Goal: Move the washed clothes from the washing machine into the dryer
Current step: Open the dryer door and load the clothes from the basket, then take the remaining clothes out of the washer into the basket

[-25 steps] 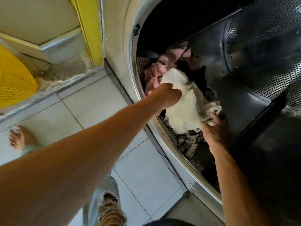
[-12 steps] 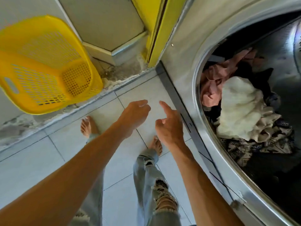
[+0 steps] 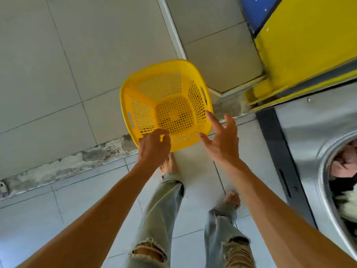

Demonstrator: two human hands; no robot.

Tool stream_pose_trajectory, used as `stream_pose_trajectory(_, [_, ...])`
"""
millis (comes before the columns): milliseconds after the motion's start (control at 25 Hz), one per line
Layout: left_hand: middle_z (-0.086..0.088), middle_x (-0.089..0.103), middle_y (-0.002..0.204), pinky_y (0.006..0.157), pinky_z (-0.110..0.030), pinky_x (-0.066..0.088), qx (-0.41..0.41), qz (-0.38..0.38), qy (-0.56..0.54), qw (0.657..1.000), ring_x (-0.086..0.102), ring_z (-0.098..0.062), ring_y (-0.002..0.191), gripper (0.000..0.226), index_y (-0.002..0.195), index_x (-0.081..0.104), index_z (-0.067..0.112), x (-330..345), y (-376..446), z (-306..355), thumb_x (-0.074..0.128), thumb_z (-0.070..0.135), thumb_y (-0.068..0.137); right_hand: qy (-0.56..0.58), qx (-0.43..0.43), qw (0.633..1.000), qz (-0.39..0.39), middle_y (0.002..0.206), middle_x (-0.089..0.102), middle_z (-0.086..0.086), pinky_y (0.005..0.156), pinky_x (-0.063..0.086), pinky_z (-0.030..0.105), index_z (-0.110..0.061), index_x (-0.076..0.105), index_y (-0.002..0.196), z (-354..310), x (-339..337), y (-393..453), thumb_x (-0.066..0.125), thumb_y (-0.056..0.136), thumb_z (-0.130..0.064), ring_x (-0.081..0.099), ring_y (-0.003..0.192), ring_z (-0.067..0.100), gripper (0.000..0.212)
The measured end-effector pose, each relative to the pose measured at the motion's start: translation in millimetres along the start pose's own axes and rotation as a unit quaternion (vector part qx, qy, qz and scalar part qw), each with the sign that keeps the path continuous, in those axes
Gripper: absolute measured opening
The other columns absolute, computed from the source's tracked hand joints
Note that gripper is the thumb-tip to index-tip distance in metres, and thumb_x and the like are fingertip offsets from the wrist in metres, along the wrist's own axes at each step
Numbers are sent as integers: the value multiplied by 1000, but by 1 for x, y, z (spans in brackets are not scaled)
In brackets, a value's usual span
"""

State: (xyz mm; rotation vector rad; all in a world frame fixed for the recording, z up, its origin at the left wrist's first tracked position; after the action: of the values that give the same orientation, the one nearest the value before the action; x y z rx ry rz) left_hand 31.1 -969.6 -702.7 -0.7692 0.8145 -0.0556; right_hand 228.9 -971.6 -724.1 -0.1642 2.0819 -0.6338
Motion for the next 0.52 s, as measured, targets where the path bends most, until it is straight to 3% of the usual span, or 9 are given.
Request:
stream_pose_trajectory(80, [-16, 70, 103, 92, -40, 46, 11, 49, 62, 997, 59, -34, 109, 28, 110, 70, 33, -21, 17, -26, 52, 31, 88, -14, 13, 999, -29, 155, 20, 18, 104, 40, 51, -45, 30, 149, -8, 9, 24, 63, 90, -43, 34, 139, 38, 67])
stream_pose_trajectory(200, [-19, 47, 123, 84, -36, 40, -59, 54, 116, 990, 45, -37, 114, 44, 135, 50, 37, -31, 31, -56, 52, 34, 91, 5, 64, 992, -104, 148, 33, 16, 98, 48, 42, -39, 28, 151, -5, 15, 51, 60, 89, -14, 50, 126, 37, 75])
stream_pose_trajectory(320, [-17, 52, 136, 93, -45, 50, -117, 18, -66, 991, 57, -38, 112, 55, 146, 35, 35, -22, 28, -55, 50, 34, 93, 26, 112, 986, -123, 154, 40, 8, 97, 53, 39, -37, 26, 153, -6, -1, 48, 51, 85, 1, 53, 127, 31, 82])
stream_pose_trajectory(400, [-17, 62, 125, 86, -51, 56, -128, 35, -147, 980, 65, -34, 95, 50, 139, 45, 31, -20, 9, -43, 59, 26, 91, 48, 115, 985, -117, 155, 40, 5, 80, 57, 34, -39, 27, 153, -3, -20, 26, 50, 83, 2, 59, 118, 28, 84])
stream_pose_trajectory(480, [-14, 66, 109, 75, -54, 59, -118, 60, -148, 980, 67, -33, 85, 55, 130, 52, 37, -30, -24, -33, 71, 22, 81, 69, 132, 980, -130, 153, 42, 5, 52, 50, 22, -43, 26, 151, 11, -47, -7, 50, 80, 1, 67, 94, 23, 87])
stream_pose_trajectory(520, [-13, 67, 106, 72, -54, 59, -101, 51, -129, 985, 68, -34, 84, 61, 128, 52, 42, -37, -42, -29, 74, 20, 75, 78, 142, 977, -141, 150, 46, 5, 45, 47, 21, -44, 27, 151, 18, -64, -26, 51, 78, 0, 67, 81, 20, 88])
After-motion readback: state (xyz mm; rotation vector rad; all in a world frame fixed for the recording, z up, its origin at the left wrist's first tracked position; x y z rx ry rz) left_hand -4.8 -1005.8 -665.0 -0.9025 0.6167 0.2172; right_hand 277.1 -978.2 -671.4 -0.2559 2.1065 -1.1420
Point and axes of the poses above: each hand's wrist, its own y-axis towards the middle knuckle, its own x-axis out of the palm, z = x × y, the point moved 1 cm from there along y, towards the middle knuckle
